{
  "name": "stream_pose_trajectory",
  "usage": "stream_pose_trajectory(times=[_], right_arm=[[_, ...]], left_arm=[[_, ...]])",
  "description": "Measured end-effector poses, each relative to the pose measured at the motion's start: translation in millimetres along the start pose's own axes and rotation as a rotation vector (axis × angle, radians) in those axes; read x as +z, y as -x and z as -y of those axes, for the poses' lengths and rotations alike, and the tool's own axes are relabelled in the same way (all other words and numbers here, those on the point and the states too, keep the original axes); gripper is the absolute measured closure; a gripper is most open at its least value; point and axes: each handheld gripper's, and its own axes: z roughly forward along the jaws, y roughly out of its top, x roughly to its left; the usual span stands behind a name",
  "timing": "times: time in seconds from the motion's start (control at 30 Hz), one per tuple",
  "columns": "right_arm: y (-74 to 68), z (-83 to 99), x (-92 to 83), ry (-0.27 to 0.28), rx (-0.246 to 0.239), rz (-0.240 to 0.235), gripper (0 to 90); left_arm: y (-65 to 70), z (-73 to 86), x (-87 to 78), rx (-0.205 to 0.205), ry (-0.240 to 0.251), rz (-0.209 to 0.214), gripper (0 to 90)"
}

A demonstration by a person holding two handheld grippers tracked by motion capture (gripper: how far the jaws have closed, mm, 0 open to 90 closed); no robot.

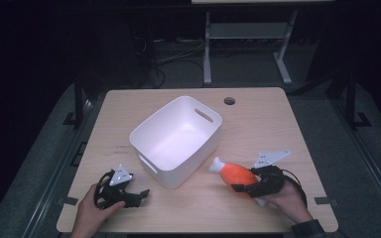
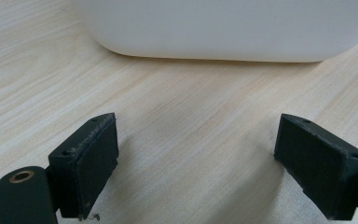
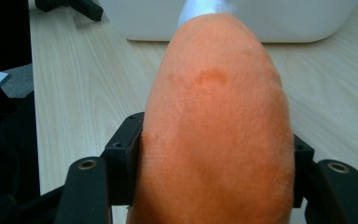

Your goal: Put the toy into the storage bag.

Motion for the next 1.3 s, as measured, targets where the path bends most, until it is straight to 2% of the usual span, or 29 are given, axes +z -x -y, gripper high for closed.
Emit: stream_pose_trajectory(times=[0.57,0.73,0.77,1.3], right_arm=[[2.1,-10.1,-16.9,0.076,-0.014,-0.013,38.8],[1.5,-16.9,-25.0,0.109,-0.024,-0.013,38.8],[1.6,-19.6,-28.9,0.129,-0.023,-0.019,38.8],[-1.0,-44.7,-41.5,0.179,-0.073,-0.008,38.8]], left_arm=[[0.1,0.0,0.0,0.0,0.0,0.0,12.6],[0.0,0.0,0.0,0.0,0.0,0.0,12.6],[0.0,0.0,0.0,0.0,0.0,0.0,12.6],[0.5,-0.1,0.1,-0.008,0.001,0.0,12.6]])
